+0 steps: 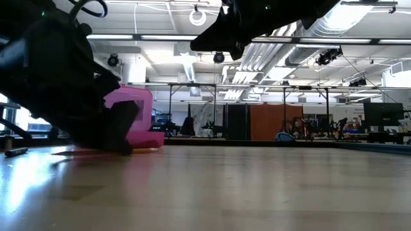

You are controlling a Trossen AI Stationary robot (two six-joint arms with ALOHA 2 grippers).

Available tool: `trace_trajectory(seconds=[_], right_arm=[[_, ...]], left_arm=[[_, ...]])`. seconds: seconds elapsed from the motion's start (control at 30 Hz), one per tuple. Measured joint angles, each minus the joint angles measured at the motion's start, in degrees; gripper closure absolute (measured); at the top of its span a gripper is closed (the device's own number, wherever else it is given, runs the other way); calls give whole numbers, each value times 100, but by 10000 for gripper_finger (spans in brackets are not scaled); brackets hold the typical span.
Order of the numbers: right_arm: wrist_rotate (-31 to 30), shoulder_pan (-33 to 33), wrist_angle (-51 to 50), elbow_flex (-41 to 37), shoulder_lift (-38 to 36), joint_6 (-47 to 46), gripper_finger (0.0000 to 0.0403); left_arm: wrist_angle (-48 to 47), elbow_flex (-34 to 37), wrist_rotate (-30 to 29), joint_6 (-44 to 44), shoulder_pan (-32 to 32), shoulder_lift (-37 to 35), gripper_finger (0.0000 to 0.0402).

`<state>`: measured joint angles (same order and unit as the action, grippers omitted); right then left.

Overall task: Pick & place school supplies into a supply box
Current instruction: Put the orange pencil into the supply box

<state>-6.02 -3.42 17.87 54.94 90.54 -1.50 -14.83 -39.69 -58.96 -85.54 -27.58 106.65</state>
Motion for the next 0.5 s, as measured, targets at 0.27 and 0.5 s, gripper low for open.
trace_trajectory(seconds=[0.27, 0.5], right_arm=[[0, -2, -33, 2, 4, 8, 403], [0, -2, -28, 2, 4, 24, 403]], left_arm=[[-1768, 25, -35, 1680, 1017, -2154, 373], [-1456, 16, 796, 4602, 2896, -3035, 370]])
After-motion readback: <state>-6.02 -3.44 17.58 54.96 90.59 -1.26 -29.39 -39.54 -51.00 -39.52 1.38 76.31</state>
